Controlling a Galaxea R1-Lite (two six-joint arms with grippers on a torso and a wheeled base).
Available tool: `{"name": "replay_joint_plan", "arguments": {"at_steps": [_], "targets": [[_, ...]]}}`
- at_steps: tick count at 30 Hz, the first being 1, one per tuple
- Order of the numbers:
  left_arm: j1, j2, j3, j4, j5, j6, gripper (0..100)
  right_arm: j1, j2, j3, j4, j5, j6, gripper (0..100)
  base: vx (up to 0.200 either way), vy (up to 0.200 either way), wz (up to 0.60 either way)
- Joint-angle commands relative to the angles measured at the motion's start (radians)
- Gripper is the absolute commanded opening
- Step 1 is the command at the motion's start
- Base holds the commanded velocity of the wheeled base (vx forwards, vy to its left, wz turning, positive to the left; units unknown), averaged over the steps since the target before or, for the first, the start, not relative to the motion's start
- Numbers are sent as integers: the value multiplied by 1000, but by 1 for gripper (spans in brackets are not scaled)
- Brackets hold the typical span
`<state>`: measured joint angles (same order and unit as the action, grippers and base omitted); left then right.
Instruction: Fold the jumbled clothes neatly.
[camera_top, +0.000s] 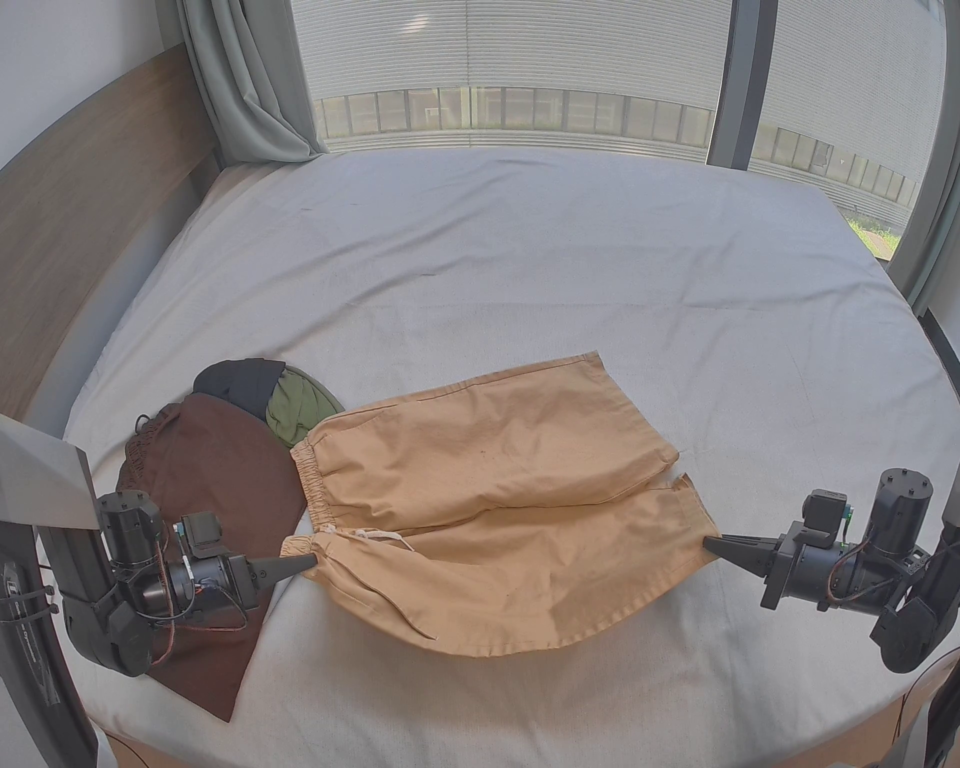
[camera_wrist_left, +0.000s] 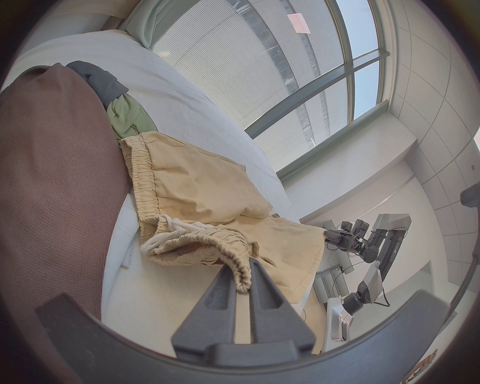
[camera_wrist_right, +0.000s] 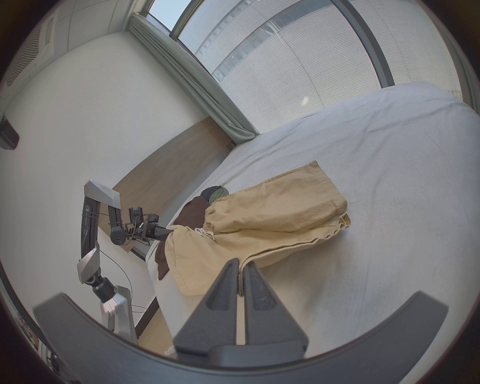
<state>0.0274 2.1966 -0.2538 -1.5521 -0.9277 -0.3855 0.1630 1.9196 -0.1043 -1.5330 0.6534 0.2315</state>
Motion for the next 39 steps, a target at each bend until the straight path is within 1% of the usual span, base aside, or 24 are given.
{"name": "replay_joint_plan", "arguments": {"at_steps": [1, 6, 8, 10, 16, 31, 34, 39], "targets": [[3, 0, -8, 0, 1, -1, 0, 12, -51, -8, -6, 0, 17, 0, 0, 0, 0], [3, 3, -25, 0, 27, -12, 0, 15, -77, -20, -6, 0, 29, 0, 0, 0, 0], [3, -1, -31, 0, 36, -33, 0, 15, -88, -28, -3, 0, 32, 0, 0, 0, 0], [3, -5, -39, -2, 44, -50, 0, 15, -100, -35, -1, 0, 46, 0, 0, 0, 0], [5, -1, -61, 0, 70, -62, 0, 15, -114, -64, -6, -1, 78, 0, 0, 0, 0], [6, -5, -79, 0, 81, -64, 0, 13, -111, -118, 4, -14, 80, 0, 0, 0, 0], [3, -5, -90, -2, 107, -88, 0, 15, -106, -138, 4, -20, 81, 0, 0, 0, 0], [5, -18, -97, 0, 112, -107, 0, 15, -105, -155, 4, -23, 88, 0, 0, 0, 0]]}}
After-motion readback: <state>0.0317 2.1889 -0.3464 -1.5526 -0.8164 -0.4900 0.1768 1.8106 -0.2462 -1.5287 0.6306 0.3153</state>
